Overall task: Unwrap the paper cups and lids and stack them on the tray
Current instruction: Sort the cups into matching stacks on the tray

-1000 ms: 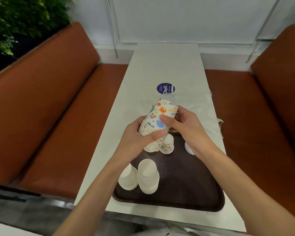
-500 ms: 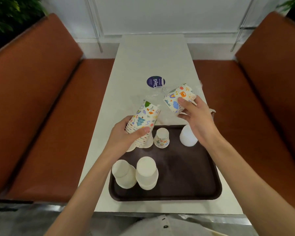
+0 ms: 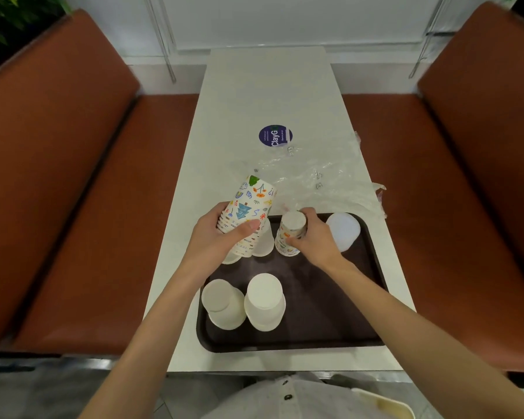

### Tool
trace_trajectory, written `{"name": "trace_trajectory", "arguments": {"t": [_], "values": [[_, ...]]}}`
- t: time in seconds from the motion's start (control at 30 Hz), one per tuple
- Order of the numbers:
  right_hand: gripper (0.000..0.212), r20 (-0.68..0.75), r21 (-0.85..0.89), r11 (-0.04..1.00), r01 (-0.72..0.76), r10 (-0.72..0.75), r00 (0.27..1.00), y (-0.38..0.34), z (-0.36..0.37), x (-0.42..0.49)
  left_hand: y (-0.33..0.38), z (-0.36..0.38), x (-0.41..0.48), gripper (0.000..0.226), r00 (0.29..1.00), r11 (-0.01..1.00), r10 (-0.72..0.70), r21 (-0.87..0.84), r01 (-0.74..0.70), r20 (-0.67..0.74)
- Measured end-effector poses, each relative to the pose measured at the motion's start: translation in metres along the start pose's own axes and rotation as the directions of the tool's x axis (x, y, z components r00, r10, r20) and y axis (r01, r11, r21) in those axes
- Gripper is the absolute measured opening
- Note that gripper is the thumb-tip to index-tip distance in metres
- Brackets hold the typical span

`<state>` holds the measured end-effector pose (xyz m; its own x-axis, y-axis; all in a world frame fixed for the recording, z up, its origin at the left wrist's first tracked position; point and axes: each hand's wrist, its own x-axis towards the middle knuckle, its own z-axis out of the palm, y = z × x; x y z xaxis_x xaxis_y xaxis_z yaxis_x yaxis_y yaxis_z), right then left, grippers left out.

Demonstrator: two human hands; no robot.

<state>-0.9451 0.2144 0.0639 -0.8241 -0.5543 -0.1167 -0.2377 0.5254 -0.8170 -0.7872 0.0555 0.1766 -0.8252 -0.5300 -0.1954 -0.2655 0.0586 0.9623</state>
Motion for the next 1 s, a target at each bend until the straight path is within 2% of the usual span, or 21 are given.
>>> {"name": "trace_trajectory", "arguments": {"t": [0.17, 0.33, 0.47, 0.67, 0.77, 0.83, 0.93, 1.0], "values": [[0.062, 0.014, -0.125, 0.992, -0.028, 0.030, 0.999, 0.020, 0.011, 0.000, -0.004, 0.000, -0.003, 0.045, 1.000, 1.000, -0.001, 0.005, 0.001, 0.006], [0.061, -0.004, -0.155, 0.987, -0.050, 0.050, 0.999, 0.023, 0.007, 0.002, -0.003, 0.000, -0.005, 0.053, 0.999, 1.000, 0.013, -0.021, -0.012, 0.030], [0.065, 0.010, -0.213, 0.973, -0.083, 0.087, 0.996, 0.019, 0.003, 0.004, 0.000, 0.004, -0.002, 0.045, 0.999, 0.999, 0.018, -0.031, -0.017, 0.048], [0.092, 0.062, -0.313, 0.945, -0.091, 0.116, 0.991, -0.020, -0.016, -0.009, 0.005, 0.010, 0.000, 0.042, 0.996, 0.997, 0.023, -0.071, -0.017, 0.082], [0.078, -0.024, -0.151, 0.989, -0.009, 0.005, 1.000, -0.051, -0.040, -0.022, 0.006, 0.015, 0.001, 0.042, 0.995, 0.997, 0.015, -0.076, -0.007, 0.100], [0.055, -0.059, 0.111, 0.994, 0.018, -0.012, 0.998, -0.074, -0.056, -0.030, 0.005, 0.018, 0.002, 0.045, 0.994, 0.997, 0.007, -0.075, 0.001, 0.105], [0.031, 0.053, 0.522, 0.852, -0.034, 0.007, 0.999, -0.103, -0.070, -0.038, 0.005, 0.024, 0.002, 0.047, 0.993, 0.998, 0.007, -0.056, 0.000, 0.121], [0.030, 0.089, 0.562, 0.827, -0.035, -0.019, 0.996, -0.113, -0.073, -0.040, 0.007, 0.028, 0.002, 0.046, 0.991, 0.998, 0.015, -0.055, -0.008, 0.131]]}}
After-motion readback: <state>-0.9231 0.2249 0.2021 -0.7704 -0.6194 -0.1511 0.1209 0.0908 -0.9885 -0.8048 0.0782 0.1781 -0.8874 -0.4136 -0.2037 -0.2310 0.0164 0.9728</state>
